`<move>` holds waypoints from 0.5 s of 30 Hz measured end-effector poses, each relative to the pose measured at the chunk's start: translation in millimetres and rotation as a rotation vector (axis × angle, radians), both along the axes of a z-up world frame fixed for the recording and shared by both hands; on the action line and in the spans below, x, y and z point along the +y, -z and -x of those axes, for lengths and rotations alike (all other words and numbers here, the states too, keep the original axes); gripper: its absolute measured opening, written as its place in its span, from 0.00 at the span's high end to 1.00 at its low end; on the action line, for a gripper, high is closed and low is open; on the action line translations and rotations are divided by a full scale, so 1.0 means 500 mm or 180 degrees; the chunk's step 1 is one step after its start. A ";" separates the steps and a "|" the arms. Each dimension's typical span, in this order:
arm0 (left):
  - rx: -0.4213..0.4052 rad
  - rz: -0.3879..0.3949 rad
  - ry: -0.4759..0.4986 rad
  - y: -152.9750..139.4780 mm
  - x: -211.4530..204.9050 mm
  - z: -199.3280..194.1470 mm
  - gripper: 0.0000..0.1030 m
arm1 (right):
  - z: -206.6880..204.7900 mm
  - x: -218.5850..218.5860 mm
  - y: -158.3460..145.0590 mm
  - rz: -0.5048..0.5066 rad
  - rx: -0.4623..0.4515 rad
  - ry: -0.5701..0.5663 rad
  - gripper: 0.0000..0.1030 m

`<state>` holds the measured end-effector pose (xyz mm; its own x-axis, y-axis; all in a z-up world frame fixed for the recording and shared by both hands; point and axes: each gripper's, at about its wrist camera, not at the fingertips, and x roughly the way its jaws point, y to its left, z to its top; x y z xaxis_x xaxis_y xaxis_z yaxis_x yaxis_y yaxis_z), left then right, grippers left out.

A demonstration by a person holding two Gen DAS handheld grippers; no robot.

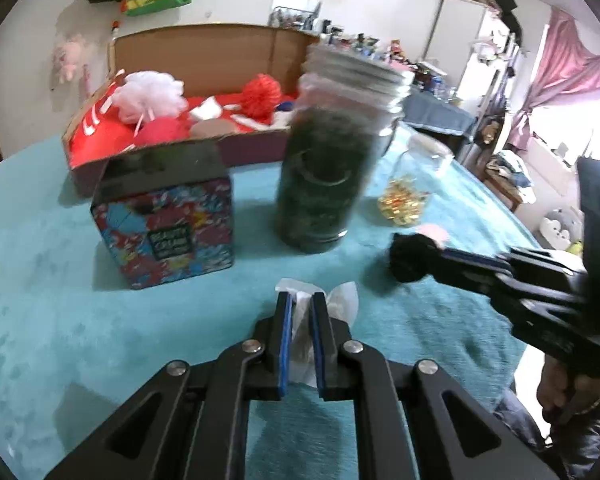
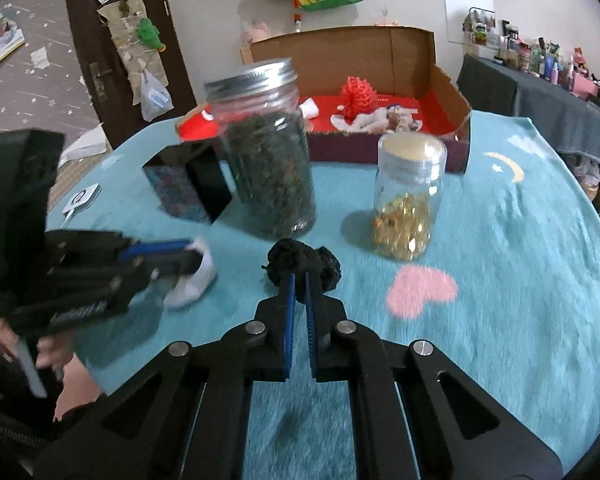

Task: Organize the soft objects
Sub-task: 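Grasp the white tissue with the left gripper while the right grasps the black scrunchie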

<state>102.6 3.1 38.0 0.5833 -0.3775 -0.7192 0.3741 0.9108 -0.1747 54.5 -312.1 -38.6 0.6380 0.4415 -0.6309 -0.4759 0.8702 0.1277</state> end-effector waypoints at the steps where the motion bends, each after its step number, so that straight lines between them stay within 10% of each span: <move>1: 0.0001 0.0005 -0.0017 0.004 0.005 0.002 0.89 | 0.004 -0.001 0.006 0.0013 0.0020 -0.0010 0.95; 8: -0.0106 -0.0033 -0.0124 0.002 0.010 0.012 0.47 | 0.021 -0.005 0.022 0.0095 -0.0025 0.0017 0.94; 15: -0.0178 -0.0117 -0.0178 0.001 0.008 0.029 0.38 | 0.038 -0.002 0.031 0.0323 -0.0256 0.0184 0.72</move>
<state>88.2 7.1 37.4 0.6424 -0.3170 -0.6977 0.3306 0.9360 -0.1209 35.7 -312.9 -54.1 0.7109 0.3390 -0.6161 -0.4298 0.9029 0.0009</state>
